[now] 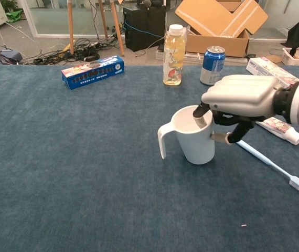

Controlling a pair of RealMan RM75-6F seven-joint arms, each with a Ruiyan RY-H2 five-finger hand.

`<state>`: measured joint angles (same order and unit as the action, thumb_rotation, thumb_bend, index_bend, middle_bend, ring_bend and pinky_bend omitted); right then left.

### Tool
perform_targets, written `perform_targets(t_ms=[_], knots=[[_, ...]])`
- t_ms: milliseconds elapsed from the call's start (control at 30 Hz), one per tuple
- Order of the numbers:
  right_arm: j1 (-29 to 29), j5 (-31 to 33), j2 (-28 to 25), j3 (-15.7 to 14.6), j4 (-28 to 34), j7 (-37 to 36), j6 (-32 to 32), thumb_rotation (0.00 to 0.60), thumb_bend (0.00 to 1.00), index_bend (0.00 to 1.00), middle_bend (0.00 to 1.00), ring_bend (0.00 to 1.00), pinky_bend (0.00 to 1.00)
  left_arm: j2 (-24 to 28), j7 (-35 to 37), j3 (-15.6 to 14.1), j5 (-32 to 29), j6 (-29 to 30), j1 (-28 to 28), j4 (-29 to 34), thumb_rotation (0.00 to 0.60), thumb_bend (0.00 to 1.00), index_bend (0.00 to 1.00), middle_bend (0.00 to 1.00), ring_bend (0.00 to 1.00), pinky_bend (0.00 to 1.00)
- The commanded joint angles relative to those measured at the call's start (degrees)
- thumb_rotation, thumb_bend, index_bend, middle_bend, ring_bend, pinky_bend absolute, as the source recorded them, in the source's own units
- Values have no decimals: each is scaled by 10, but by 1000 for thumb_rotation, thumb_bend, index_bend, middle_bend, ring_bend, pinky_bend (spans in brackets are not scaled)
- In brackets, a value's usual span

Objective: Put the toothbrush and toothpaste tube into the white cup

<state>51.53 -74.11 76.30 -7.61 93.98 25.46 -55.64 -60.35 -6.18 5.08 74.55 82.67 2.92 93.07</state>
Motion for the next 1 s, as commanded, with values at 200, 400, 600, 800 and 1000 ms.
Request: perform_targets(t_ms=[200, 400, 600, 800, 1000], knots=[[-67, -98, -5, -39, -26, -53, -47, 600, 342, 655, 994, 1000, 1000, -5, -7, -3, 4, -1, 2, -1, 600, 0, 469, 247, 246, 305], [-97, -140, -9, -43, -46, -92, -75, 600, 342, 655, 994, 1000, 1000, -8, -13, -4, 1, -6, 4, -3, 600, 0, 468, 247, 245, 305], [-121, -173, 1, -35, -82, -145, -99, 600, 344, 655, 994, 1000, 1000, -11, -18, -4, -2, -10, 6, -4, 600, 0, 468, 248, 245, 305], [-143, -207, 16, -32, -113, -205, -127, 600, 345, 657, 994, 1000, 1000, -11, -19, -4, -3, -11, 7, -5, 600, 0, 468, 248, 246, 305], [-167, -234, 34, -36, -154, -280, -157, 600, 345, 658, 994, 1000, 1000, -11, -19, -5, -2, -11, 7, -5, 600, 0, 468, 248, 246, 305]])
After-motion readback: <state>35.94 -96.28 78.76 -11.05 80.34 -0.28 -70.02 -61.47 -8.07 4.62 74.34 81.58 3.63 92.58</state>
